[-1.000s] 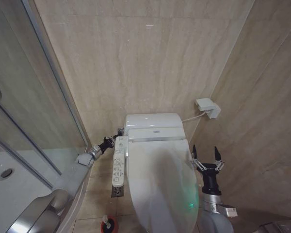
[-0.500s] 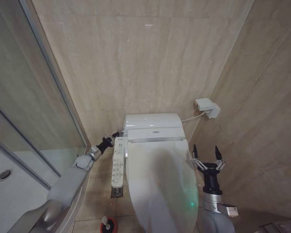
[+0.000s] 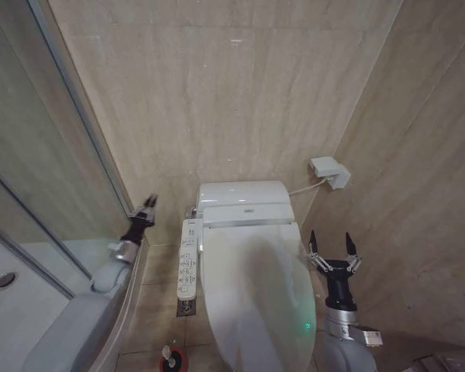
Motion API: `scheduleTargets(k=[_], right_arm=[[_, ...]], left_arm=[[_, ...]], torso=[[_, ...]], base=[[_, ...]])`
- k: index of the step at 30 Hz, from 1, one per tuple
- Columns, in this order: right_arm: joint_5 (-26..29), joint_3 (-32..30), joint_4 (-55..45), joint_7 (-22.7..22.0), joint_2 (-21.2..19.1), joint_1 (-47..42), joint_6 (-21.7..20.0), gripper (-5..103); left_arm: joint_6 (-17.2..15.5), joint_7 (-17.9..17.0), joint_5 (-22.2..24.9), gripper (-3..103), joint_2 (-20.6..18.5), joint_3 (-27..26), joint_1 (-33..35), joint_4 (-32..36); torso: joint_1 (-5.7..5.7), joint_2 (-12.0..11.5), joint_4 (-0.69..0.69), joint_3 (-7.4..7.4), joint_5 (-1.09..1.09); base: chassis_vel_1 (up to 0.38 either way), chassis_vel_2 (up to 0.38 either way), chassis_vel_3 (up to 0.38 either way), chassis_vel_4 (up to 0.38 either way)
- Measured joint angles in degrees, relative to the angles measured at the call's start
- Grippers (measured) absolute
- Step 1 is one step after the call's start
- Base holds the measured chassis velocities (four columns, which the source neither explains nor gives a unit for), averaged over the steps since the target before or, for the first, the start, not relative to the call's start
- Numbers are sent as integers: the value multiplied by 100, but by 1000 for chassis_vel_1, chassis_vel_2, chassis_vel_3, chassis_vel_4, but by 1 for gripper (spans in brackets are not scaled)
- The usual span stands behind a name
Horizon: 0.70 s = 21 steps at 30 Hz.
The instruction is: Open the toilet lid, clean the toilet bowl with a toilet brush, close the toilet lid, and flush.
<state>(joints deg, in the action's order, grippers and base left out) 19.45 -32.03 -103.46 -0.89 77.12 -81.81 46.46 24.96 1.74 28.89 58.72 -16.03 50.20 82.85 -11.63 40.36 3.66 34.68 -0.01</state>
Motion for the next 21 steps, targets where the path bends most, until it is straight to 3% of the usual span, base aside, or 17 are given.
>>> scheduleTargets(k=[1, 5, 7, 8, 9, 12, 15, 16, 21], right_arm=[[-1, -5, -15, -7, -11, 4, 0, 100], [5, -9, -100, -23, -25, 14, -5, 100], [22, -11, -185, -27, -29, 25, -19, 100], [27, -11, -217, -26, -34, 25, -23, 100], [27, -11, -217, -26, -34, 25, -23, 100], [90, -31, -297, 31, -74, 13, -20, 100], [161, -66, -372, 83, -109, 27, -28, 100], [209, -83, -422, 110, -127, 38, -44, 100], [429, -144, -733, 188, -175, -9, -184, 100]], left_arm=[[-122, -141, 95, 20, -24, -159, 251, 333], [-436, -466, 203, 20, -48, -539, 929, 1117], [-628, -646, 210, 20, 8, -856, 1673, 1865], [-681, -693, 182, 47, 77, -1044, 2028, 2224], [-681, -693, 182, 47, 77, -1044, 2028, 2224], [-734, -750, -29, 47, 368, -1653, 3042, 3241], [-733, -756, -230, 47, 581, -1983, 3589, 3705], [-727, -777, -348, 75, 695, -2124, 3874, 3915], [-755, -1040, -734, 75, 1147, -2500, 4839, 4726]], torso=[[0, 0, -1, 0, -1], [1, 1, 0, -1, 1], [0, 1, 0, 0, 0], [1, 1, -1, 0, 0], [1, 1, -1, 0, 0], [1, 1, 1, -1, 1], [1, 1, 2, -1, 2], [1, 1, 2, -1, 2], [1, 1, -3, 0, 1]], base=[[0, 0, 0, 0], [0, 0, 0, 0], [0, 0, 0, 0], [0, 0, 0, 0], [0, 0, 0, 0], [0, 0, 0, 0], [0, 0, 0, 0], [0, 0, 0, 0], [0, 0, 0, 0]])
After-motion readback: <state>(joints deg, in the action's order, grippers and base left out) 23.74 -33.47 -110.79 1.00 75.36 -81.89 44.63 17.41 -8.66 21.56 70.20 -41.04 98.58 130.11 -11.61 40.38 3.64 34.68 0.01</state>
